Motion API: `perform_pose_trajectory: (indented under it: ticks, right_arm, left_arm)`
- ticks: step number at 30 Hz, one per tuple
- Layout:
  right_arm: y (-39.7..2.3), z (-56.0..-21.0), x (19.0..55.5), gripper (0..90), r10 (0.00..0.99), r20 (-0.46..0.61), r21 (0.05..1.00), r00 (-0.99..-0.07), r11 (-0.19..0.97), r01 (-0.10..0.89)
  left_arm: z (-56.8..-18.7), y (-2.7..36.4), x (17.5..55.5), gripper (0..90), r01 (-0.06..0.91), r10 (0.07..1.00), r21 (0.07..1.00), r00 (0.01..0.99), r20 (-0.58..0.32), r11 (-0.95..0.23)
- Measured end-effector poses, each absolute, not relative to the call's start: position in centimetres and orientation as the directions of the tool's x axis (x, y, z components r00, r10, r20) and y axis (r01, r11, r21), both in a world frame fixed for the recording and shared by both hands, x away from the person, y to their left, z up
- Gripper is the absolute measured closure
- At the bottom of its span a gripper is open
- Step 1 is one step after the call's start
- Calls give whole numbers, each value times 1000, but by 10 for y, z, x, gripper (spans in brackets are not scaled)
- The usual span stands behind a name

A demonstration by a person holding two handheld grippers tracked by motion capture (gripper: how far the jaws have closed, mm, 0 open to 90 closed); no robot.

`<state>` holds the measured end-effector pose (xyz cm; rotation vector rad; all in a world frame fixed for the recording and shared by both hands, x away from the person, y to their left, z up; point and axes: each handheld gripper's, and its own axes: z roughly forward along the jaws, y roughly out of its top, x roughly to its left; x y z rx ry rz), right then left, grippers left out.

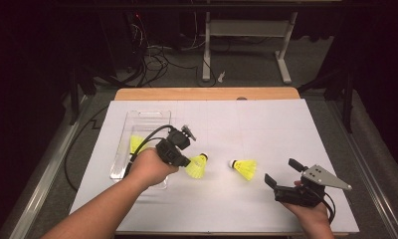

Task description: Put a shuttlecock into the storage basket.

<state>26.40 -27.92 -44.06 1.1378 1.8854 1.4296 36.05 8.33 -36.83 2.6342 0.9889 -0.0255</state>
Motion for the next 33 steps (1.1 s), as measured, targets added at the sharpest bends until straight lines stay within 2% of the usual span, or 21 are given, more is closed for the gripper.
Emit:
perform_pose_trajectory:
  ticks: [18,33]
  right_arm:
    - [-278,-441,264,11,850,89,943,-519,95,318]
    - [-278,-441,264,11,851,91,943,-518,94,320]
  left_arm:
    - [-354,92,351,900,641,629,326,761,-156,-695]
    - [-326,117,356,900,663,669,375,731,-137,-648]
